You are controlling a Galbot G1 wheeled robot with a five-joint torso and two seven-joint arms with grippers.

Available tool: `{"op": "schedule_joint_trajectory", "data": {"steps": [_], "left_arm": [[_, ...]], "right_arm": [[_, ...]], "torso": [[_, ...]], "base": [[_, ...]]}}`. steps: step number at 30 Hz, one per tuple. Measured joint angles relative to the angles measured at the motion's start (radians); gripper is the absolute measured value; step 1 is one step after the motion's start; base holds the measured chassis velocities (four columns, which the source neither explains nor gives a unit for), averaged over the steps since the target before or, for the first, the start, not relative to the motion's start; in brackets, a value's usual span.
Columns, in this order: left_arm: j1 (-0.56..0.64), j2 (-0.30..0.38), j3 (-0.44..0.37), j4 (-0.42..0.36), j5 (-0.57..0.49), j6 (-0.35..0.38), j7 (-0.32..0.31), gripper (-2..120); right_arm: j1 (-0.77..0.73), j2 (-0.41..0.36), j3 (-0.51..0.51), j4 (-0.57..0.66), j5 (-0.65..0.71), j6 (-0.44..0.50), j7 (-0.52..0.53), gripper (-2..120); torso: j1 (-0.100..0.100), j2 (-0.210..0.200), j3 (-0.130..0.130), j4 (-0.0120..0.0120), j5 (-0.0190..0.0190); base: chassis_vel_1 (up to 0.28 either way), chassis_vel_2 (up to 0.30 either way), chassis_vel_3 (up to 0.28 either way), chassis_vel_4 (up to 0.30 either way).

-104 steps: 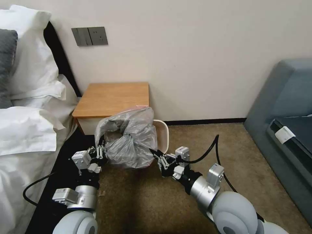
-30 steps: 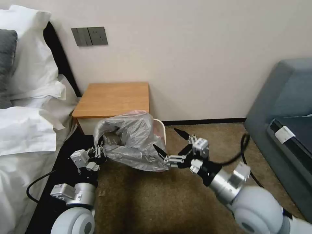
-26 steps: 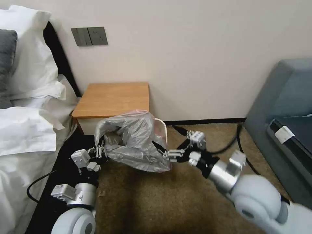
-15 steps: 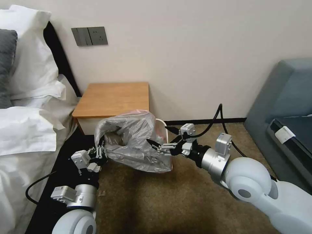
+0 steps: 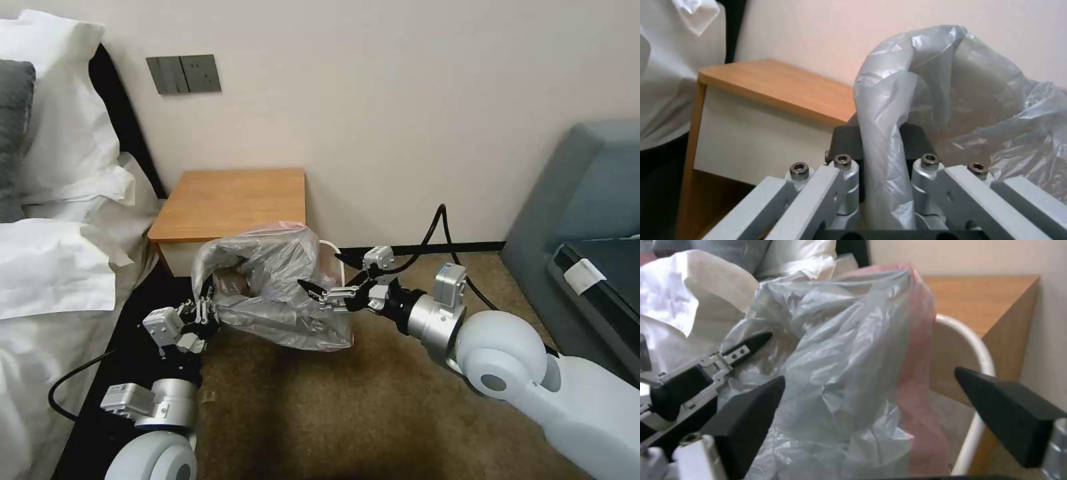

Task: Pick up the garbage bag from the table and place it over the trash can.

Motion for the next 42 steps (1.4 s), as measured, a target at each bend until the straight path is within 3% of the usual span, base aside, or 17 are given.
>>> {"op": "schedule_joint_trajectory", "data": {"steps": [5, 7, 9, 11, 14, 19, 26, 42], "left_arm": [[-0.003, 0.0, 0.0, 0.001, 0.0, 0.0, 0.0, 11], [-0.004, 0.0, 0.0, 0.002, 0.0, 0.0, 0.0, 11], [-0.006, 0.001, 0.0, 0.005, -0.002, 0.0, 0.0, 11], [-0.007, 0.001, 0.0, 0.006, -0.002, 0.0, 0.0, 11], [-0.012, 0.004, -0.001, 0.006, -0.006, 0.0, 0.0, 11], [-0.015, 0.006, -0.001, 0.007, -0.007, 0.0, 0.0, 11], [-0.015, 0.011, -0.002, 0.012, -0.009, 0.0, -0.001, 11], [-0.016, 0.013, -0.007, 0.026, -0.011, 0.0, -0.003, 11]], "right_arm": [[0.051, 0.012, -0.048, -0.039, 0.0, -0.001, 0.001, 76], [0.055, 0.013, -0.05, -0.041, 0.001, -0.001, 0.001, 74], [0.066, 0.017, -0.063, -0.051, 0.003, -0.002, 0.002, 62], [0.066, 0.017, -0.065, -0.052, 0.003, -0.002, 0.002, 59], [0.058, 0.017, -0.067, -0.057, -0.002, -0.002, -0.002, 42], [0.053, 0.017, -0.063, -0.057, -0.008, 0.0, -0.004, 30], [0.034, 0.011, -0.037, -0.052, -0.021, 0.008, -0.012, 1], [-0.001, 0.0, 0.046, -0.073, -0.056, 0.039, -0.043, 0]], "torso": [[0.0, 0.0, 0.0, 0.0002, 0.0001], [0.0, 0.0, 0.0, 0.0002, 0.0], [0.0, 0.0, 0.0, 0.0001, 0.0], [0.0, 0.0, 0.0, 0.0002, 0.0], [0.0, 0.0, 0.0, 0.0001, 0.0], [0.0, 0.0, 0.0, 0.0001, 0.0001], [0.0, 0.0, 0.0, 0.0001, 0.0], [0.0, 0.0, 0.0, 0.0, 0.0001]], "base": [[0.0, 0.0, 0.0, 0.0], [0.0, 0.0, 0.0, 0.0], [0.0, 0.0, 0.0, 0.0], [0.0, 0.0, 0.0, 0.0], [0.0, 0.0, 0.0, 0.0], [0.0, 0.0, 0.0, 0.0], [0.0, 0.0, 0.0, 0.0], [0.0, 0.0, 0.0, 0.0]]}}
